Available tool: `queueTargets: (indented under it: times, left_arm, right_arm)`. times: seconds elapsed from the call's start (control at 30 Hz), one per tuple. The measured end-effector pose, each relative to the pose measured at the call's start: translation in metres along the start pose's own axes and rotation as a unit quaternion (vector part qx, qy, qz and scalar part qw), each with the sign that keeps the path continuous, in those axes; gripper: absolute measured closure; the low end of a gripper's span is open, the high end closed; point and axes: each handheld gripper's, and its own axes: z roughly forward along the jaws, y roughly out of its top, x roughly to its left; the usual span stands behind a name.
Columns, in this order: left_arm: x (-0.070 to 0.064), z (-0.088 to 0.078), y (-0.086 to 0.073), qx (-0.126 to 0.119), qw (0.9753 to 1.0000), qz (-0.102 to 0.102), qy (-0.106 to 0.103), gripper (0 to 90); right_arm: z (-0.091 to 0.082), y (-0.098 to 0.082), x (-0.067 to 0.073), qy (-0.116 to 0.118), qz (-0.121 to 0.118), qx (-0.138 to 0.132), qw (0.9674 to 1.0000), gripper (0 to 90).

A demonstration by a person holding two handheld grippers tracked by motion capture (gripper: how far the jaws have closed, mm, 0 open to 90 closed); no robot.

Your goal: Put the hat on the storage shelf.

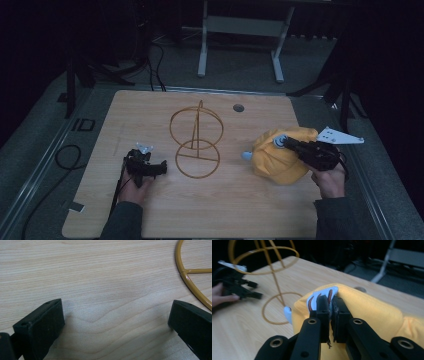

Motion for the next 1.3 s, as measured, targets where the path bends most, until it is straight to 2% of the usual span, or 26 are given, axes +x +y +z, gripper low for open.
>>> queueTargets:
  times: [0.17, 0.33, 0.43, 0.5, 0.57, 0.8, 1.03, 1.3]
  left_arm:
    - [0.000, 0.000, 0.000, 0.000, 1.0000, 0.000, 0.000, 0.4]
    - [0.000, 0.000, 0.000, 0.000, 1.0000, 0.000, 0.000, 0.4]
    - [0.000, 0.000, 0.000, 0.000, 1.0000, 0.000, 0.000, 0.4]
    - [0.000, 0.000, 0.000, 0.000, 1.0000, 0.000, 0.000, 0.4]
    - [0.000, 0.000, 0.000, 0.000, 1.0000, 0.000, 0.000, 0.4]
    - [0.000, 0.000, 0.000, 0.000, 1.0000, 0.000, 0.000, 0.4]
    - [0.000, 0.000, 0.000, 0.000, 1.0000, 0.000, 0.000, 0.4]
    - [0.000, 0.000, 0.000, 0.000, 1.0000, 0.000, 0.000, 0.4]
  right_arm:
    - [-0.005, -0.012, -0.015, -0.025, 0.032, 0.000, 0.9992, 85.4]
    - [-0.011, -0.024, -0.026, -0.079, 0.044, 0.031, 0.9954, 83.1]
    - [-0.014, -0.030, -0.028, -0.113, 0.036, 0.053, 0.9915, 80.0]
    - [-0.017, -0.032, -0.027, -0.116, 0.026, 0.057, 0.9913, 76.3]
    - [-0.020, -0.032, -0.025, -0.127, 0.011, 0.066, 0.9896, 74.3]
    - [-0.026, -0.030, -0.022, -0.129, -0.010, 0.074, 0.9888, 70.0]
    - [-0.019, -0.028, -0.023, -0.117, -0.019, 0.093, 0.9885, 66.4]
    - [-0.010, -0.021, -0.021, -0.101, -0.044, 0.122, 0.9865, 61.0]
